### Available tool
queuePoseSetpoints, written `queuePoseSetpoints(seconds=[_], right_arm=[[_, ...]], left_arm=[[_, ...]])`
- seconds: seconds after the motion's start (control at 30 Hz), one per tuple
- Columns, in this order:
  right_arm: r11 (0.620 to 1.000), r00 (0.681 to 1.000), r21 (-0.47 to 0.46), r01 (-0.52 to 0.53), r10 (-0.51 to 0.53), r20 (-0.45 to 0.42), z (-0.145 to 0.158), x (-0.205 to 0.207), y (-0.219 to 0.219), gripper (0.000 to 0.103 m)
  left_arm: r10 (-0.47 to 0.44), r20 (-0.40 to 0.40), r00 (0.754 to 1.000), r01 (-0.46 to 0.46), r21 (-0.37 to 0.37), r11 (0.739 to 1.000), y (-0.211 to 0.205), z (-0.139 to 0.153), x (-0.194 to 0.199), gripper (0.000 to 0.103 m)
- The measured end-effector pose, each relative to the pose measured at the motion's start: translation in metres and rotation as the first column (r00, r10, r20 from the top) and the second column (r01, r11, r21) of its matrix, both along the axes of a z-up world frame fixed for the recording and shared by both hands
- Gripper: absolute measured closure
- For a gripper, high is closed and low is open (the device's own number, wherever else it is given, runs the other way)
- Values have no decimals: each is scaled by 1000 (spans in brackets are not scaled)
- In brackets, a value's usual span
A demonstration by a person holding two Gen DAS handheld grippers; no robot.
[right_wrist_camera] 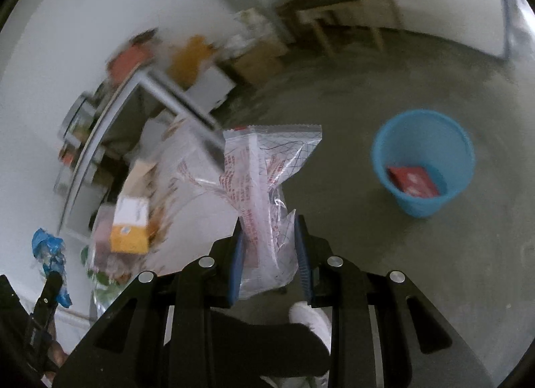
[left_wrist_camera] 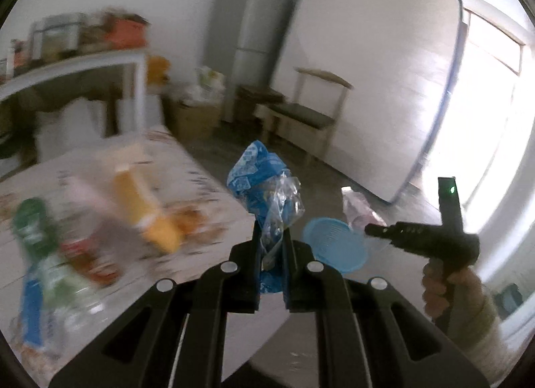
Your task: Collect trash
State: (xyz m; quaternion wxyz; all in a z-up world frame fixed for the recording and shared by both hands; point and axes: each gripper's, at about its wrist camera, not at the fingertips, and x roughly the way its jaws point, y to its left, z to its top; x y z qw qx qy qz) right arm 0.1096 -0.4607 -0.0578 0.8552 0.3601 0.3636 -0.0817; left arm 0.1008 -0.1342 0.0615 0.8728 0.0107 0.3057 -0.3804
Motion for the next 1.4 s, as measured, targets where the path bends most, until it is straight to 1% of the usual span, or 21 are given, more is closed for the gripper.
queuePoseSetpoints(seconds=[0.07,0.17,0.23,0.27,0.3,0.37,0.5,0.63,0.67,0.73,0.77,0.83,0.87,0.9,0.97,1.0,1.07,1.13,1.17,1.27,1.4], right_arm=[[998,999,23,51,-51,-12,-8,-9,-19,77],[990,991,55,128,-126,-31,-23,-22,-48,77],[982,985,78,172,-169,-43,-33,-28,-63,77],[976,980,91,196,-192,-50,-39,-31,-72,77],[972,976,99,215,-210,-56,-44,-33,-79,77],[960,967,123,250,-243,-72,-57,-36,-92,77],[940,953,169,297,-282,-110,-83,-32,-122,76],[921,942,208,329,-306,-135,-103,-22,-156,75],[915,941,223,336,-313,-131,-109,-15,-169,72],[911,936,219,348,-327,-129,-115,-7,-183,66],[910,932,208,360,-339,-131,-121,-2,-195,54],[906,926,198,374,-352,-139,-132,7,-209,42],[902,918,188,389,-363,-160,-141,11,-216,40],[895,908,182,407,-374,-190,-150,12,-220,40],[887,902,198,417,-377,-210,-163,11,-222,40],[886,902,204,417,-376,-212,-166,9,-221,40],[895,911,197,400,-363,-197,-169,5,-214,38],[903,915,185,387,-353,-195,-170,3,-211,38],[903,915,188,387,-352,-195,-170,0,-213,38],[894,914,209,396,-362,-182,-168,-3,-215,38],[900,922,204,385,-365,-130,-154,-17,-212,38]], left_arm=[[-63,-49,997,63,3,998,-34,-2,12,94],[-149,-138,979,151,8,988,-87,-10,30,94],[-197,-206,959,208,32,978,-132,-19,44,94],[-209,-224,952,224,45,973,-146,-23,46,94],[-233,-261,937,259,70,963,-173,-32,51,94],[-257,-300,918,299,101,949,-208,-47,54,94],[-293,-349,890,369,176,913,-274,-78,57,94],[-315,-399,861,418,203,885,-332,-104,65,94],[-317,-406,857,423,201,884,-342,-107,68,93],[-339,-416,844,443,185,877,-370,-115,72,93],[-344,-411,844,446,184,876,-382,-118,75,91],[-341,-400,851,440,186,879,-404,-125,81,76],[-326,-407,853,428,190,884,-411,-130,85,65],[-311,-414,855,415,188,890,-413,-134,88,63],[-292,-436,851,394,163,905,-414,-140,94,63],[-284,-455,844,387,149,910,-412,-142,95,63],[-289,-466,836,389,132,912,-405,-144,97,62],[-294,-448,844,390,138,910,-400,-142,101,62],[-291,-438,851,387,145,911,-395,-140,100,62],[-291,-427,856,379,134,916,-381,-133,99,61],[-297,-398,868,367,112,923,-360,-114,98,61]])
